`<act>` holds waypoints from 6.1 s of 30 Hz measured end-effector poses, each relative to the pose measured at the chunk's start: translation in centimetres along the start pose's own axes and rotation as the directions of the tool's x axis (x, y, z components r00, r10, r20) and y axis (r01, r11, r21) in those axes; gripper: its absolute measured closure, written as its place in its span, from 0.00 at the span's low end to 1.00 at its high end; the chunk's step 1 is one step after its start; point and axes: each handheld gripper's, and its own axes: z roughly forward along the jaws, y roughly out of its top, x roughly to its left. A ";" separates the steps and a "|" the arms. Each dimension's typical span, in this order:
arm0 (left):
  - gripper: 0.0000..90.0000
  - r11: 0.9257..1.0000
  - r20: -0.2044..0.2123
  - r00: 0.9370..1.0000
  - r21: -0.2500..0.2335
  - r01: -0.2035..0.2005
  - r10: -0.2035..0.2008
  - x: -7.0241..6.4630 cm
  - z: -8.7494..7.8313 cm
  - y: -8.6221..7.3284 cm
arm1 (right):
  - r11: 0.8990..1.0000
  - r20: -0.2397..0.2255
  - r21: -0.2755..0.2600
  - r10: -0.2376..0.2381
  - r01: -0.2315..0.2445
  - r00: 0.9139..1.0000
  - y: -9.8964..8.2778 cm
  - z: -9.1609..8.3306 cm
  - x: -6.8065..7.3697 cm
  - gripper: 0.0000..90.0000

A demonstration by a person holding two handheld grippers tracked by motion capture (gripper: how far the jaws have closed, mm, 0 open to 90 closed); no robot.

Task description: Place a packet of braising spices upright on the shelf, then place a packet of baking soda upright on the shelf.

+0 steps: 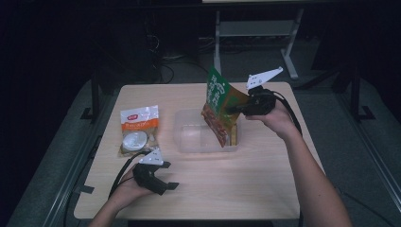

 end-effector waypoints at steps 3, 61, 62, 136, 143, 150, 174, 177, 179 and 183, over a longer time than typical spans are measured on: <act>0.15 1.000 0.001 1.000 0.001 -0.001 0.001 0.0 0.0 0.0 | 1.000 -0.001 0.005 0.014 -0.014 1.000 -0.2 0.3 -0.4 1.00; 0.15 0.999 0.026 1.000 0.035 0.001 -0.002 -0.4 0.8 -0.2 | 0.996 0.037 0.068 0.057 -0.060 0.998 -3.6 1.9 -1.7 0.92; 0.15 0.999 0.026 1.000 0.034 0.003 -0.004 -0.3 0.8 -0.2 | 0.996 0.044 0.067 0.060 -0.062 0.997 -3.7 1.9 -1.7 0.89; 0.16 0.986 -0.270 0.948 -0.051 0.158 -0.166 4.7 -4.9 0.0 | 0.986 0.106 0.127 0.099 -0.112 0.989 -16.0 3.1 10.8 0.25; 0.16 0.959 -0.378 0.882 -0.117 0.257 -0.282 8.0 -6.9 0.3 | 0.986 0.100 0.129 0.096 -0.109 0.990 -16.0 3.2 10.9 0.25; 0.16 0.942 -0.454 0.827 -0.108 0.318 -0.332 11.6 -7.4 0.2 | 0.985 0.099 0.136 0.094 -0.107 0.991 -16.2 3.2 10.9 0.25; 1.00 0.940 -0.433 0.851 0.021 0.340 -0.298 14.8 -1.6 1.5 | 0.982 0.096 0.157 0.094 -0.108 0.991 -16.7 2.9 10.8 0.26; 1.00 0.934 -0.377 0.871 0.039 0.354 -0.315 14.3 -1.9 0.8 | 0.982 0.093 0.158 0.088 -0.102 0.992 -16.7 2.9 10.8 0.26; 1.00 0.935 -0.355 0.879 0.039 0.353 -0.317 13.9 -2.0 0.5 | 0.982 0.093 0.157 0.089 -0.103 0.992 -16.7 2.9 10.8 0.26; 1.00 0.939 -0.329 0.896 0.067 0.338 -0.299 12.5 -2.3 0.2 | 0.982 0.092 0.158 0.089 -0.102 0.992 -16.7 2.8 10.9 0.26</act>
